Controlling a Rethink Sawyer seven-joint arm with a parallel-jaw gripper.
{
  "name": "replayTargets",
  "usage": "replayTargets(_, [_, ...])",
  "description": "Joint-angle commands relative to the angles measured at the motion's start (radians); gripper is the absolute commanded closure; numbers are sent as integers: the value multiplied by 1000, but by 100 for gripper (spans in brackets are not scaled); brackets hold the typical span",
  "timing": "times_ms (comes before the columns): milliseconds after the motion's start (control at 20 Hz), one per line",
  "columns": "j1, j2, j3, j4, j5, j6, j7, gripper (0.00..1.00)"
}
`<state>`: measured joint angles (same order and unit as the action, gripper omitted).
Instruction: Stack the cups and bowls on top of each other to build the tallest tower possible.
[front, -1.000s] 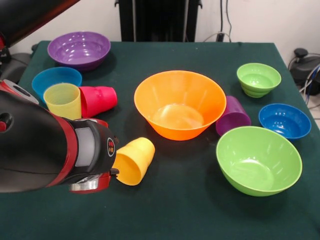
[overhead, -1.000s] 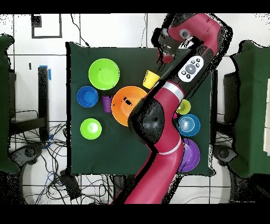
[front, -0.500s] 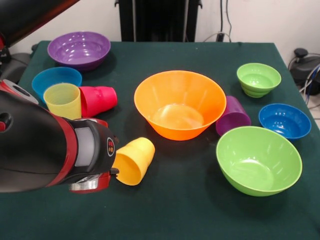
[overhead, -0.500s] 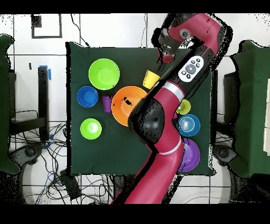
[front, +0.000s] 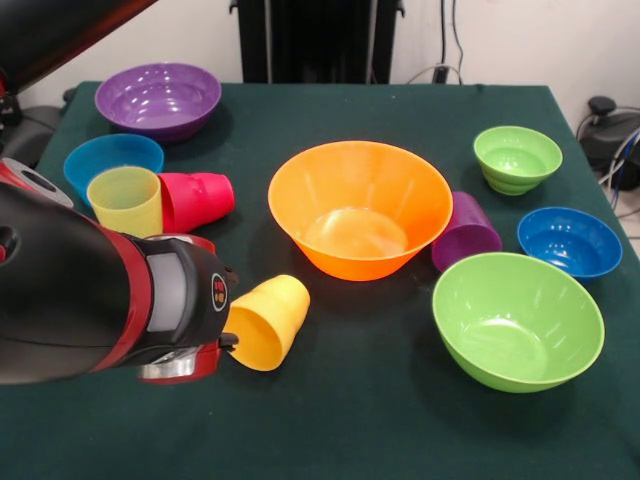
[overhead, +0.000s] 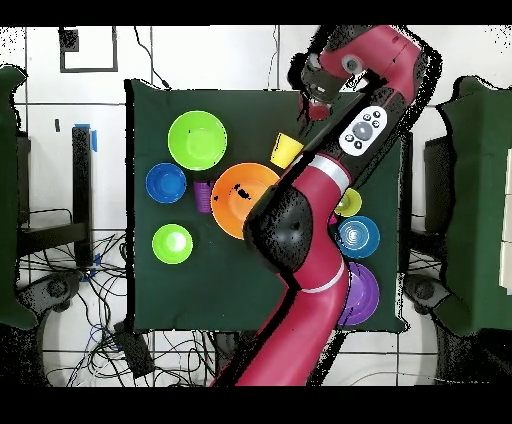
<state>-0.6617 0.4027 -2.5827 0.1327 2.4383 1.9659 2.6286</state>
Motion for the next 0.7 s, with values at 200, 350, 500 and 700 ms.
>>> replayTargets(200, [24,46,-14,-67,-13,-26,47,0])
replayTargets(350, [27,57,-1,-66,-19,-38,59,0])
replayTargets(500, [31,68,9,-63,-33,-41,60,0])
replayTargets(700, [36,72,21,-59,-59,-29,46,0])
